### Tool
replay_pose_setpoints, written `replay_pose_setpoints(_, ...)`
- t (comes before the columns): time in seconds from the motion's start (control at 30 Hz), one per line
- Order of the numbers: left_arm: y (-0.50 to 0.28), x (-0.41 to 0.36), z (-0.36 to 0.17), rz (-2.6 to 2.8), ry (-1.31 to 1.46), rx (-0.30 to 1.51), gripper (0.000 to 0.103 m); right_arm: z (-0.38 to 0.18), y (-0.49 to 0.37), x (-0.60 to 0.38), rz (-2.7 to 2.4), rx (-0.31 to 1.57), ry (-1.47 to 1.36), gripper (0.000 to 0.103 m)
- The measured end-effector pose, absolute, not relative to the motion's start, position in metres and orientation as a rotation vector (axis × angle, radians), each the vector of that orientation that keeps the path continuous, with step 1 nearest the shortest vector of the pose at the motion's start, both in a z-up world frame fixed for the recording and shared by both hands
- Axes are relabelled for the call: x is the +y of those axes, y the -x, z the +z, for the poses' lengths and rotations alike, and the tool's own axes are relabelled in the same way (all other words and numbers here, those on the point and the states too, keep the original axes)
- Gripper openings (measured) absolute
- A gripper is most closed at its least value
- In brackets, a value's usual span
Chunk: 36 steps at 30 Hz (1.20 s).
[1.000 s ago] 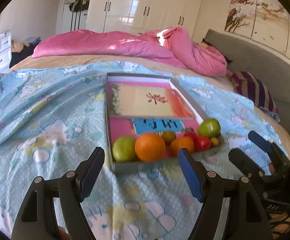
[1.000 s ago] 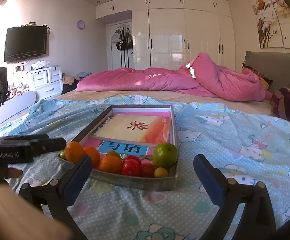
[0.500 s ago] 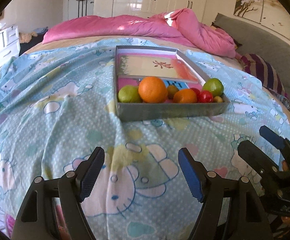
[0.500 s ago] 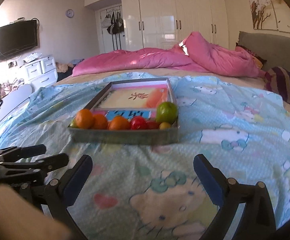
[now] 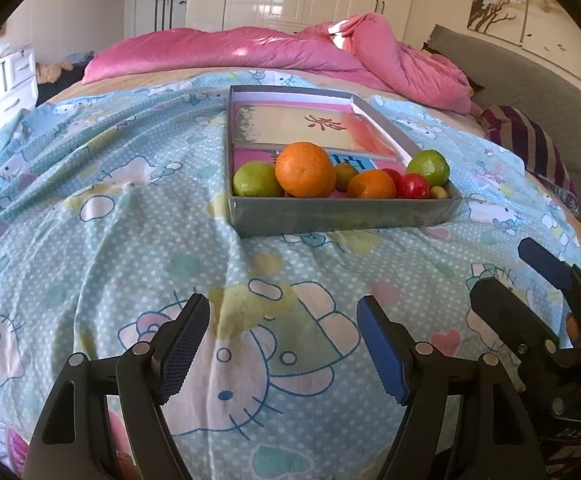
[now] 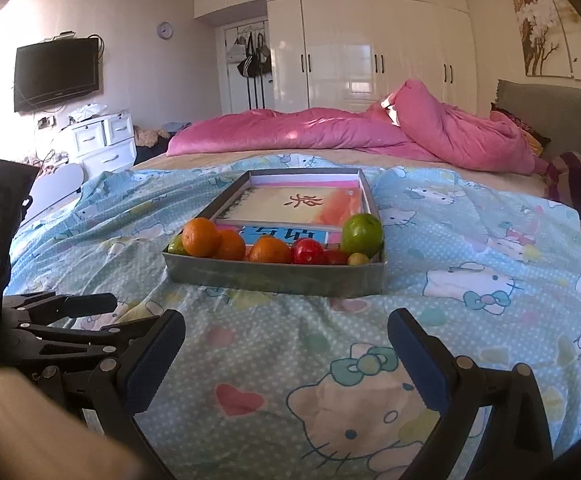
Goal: Organize fruits
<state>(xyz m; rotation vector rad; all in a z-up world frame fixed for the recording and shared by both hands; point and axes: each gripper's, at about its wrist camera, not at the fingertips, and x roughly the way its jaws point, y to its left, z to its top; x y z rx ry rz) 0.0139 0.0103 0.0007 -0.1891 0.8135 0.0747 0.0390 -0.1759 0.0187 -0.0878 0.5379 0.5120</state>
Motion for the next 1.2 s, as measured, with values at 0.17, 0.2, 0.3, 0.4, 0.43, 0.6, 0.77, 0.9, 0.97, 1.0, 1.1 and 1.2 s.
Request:
replay_pose_setpoints(0.17,-0.015,0.011,0.001,0.071,0.193,0.808,0.077,0.015,-0.044,-0.176,0.498,0.558,0.084,0.102)
replay_pose_setpoints(0.2,-0.016,0.011,0.001,0.070,0.193,0.806,0.077,0.014,-0.045,-0.177,0.498,0.561,0.082,0.102)
replay_pose_setpoints(0.3,-0.016,0.011,0.002,0.068,0.191,0.799,0.077,0.013,-0.047,-0.177,0.490,0.569,0.079,0.102)
replay_pose_setpoints(0.4,-0.016,0.010,0.003,0.068,0.190,0.795,0.077,0.011,-0.049,-0.179,0.487,0.577,0.077,0.102)
replay_pose_setpoints(0.43,-0.016,0.010,0.003,0.069,0.190,0.795,0.077,0.011,-0.049,-0.179,0.486,0.579,0.076,0.102)
replay_pose_setpoints(0.6,-0.016,0.011,0.003,0.072,0.190,0.794,0.077,0.011,-0.050,-0.178,0.486,0.582,0.076,0.102)
replay_pose_setpoints(0.77,-0.017,0.012,0.004,0.078,0.185,0.787,0.077,0.010,-0.050,-0.179,0.484,0.578,0.072,0.102)
replay_pose_setpoints(0.9,-0.017,0.012,0.004,0.080,0.185,0.785,0.077,0.010,-0.050,-0.179,0.482,0.576,0.069,0.102)
replay_pose_setpoints(0.97,-0.017,0.012,0.004,0.079,0.185,0.786,0.077,0.010,-0.050,-0.179,0.481,0.576,0.071,0.102)
replay_pose_setpoints(1.0,-0.017,0.012,0.004,0.080,0.184,0.785,0.077,0.010,-0.050,-0.180,0.482,0.576,0.070,0.102)
replay_pose_setpoints(1.1,-0.017,0.012,0.004,0.082,0.184,0.782,0.077,0.010,-0.050,-0.180,0.482,0.577,0.073,0.102)
replay_pose_setpoints(1.2,-0.017,0.013,0.004,0.085,0.182,0.779,0.077,0.011,-0.050,-0.180,0.482,0.577,0.074,0.102)
